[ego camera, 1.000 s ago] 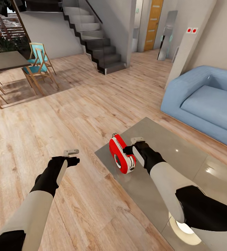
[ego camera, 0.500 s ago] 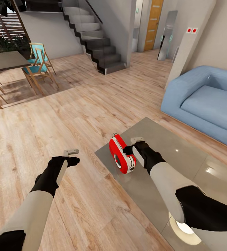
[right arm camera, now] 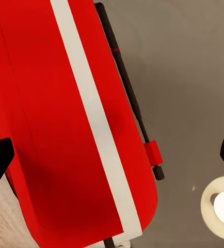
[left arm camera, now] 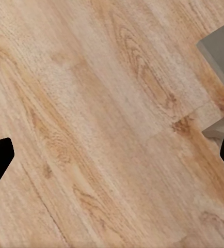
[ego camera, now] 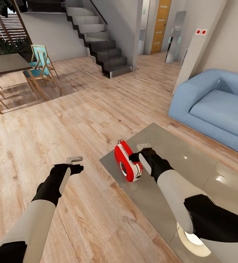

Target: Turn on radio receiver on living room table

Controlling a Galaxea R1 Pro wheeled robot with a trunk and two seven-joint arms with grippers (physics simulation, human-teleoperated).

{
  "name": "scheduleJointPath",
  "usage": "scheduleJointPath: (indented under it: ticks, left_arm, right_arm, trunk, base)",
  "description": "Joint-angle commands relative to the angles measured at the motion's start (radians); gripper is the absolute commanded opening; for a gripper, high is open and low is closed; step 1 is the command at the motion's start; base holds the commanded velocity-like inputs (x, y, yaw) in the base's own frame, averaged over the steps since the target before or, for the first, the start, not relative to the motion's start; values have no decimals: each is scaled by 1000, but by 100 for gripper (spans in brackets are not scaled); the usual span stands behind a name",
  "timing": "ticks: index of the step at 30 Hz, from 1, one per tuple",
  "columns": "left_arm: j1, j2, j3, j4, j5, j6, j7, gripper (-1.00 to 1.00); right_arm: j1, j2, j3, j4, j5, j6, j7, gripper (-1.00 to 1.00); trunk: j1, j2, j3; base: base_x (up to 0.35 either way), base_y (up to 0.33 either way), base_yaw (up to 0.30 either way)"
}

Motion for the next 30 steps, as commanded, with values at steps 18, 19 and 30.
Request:
scheduleJointPath:
  ticks: [18,19,30]
  left_arm:
    - [0,1,0,-8,0,0,0,100]
    - [0,1,0,-13,1,0,0,100]
    - [5,1,0,-24,1,1,0,100]
  right_arm:
    - [0,0,0,0,0,0,2,100]
    - [0,0,0,0,0,0,5,100]
    - [0,0,0,1,0,0,34,100]
  trunk:
    - [0,0,0]
    - [0,0,0]
    - [0,0,0]
  base:
    - [0,0,0]
    - [0,0,0]
    - [0,0,0]
